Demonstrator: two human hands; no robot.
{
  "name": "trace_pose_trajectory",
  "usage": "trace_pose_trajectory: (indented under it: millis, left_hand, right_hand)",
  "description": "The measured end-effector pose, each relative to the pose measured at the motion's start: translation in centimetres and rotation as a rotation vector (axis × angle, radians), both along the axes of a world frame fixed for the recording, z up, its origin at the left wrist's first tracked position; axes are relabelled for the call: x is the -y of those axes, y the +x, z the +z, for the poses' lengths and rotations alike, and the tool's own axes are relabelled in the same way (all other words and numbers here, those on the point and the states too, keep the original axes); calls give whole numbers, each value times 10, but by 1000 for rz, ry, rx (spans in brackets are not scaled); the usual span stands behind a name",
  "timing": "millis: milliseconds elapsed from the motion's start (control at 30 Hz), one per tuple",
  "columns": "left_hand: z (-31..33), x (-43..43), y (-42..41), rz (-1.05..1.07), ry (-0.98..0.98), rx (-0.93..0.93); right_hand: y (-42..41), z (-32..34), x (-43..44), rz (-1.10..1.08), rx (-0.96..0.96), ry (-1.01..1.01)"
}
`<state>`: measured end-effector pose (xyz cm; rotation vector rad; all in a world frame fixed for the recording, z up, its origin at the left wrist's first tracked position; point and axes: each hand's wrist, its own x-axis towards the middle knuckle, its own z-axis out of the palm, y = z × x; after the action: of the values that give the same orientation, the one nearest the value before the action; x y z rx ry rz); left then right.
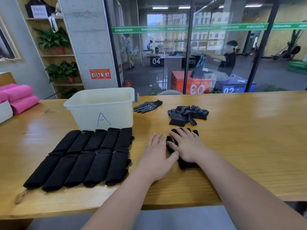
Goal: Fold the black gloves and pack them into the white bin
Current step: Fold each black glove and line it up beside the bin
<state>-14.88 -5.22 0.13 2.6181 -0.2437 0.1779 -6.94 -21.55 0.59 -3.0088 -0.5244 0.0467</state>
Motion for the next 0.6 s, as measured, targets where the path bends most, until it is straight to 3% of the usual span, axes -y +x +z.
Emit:
trace_pose_trajectory:
  millis: [267,600]
  left_hand:
    - [-3,-2,-1,-6,-61,99]
    - [-2,1,-7,3,70,125]
  right_hand:
    - [-13,-2,-4,-62,-3,-20]
    - [-28,-2,0,-66,-50,51]
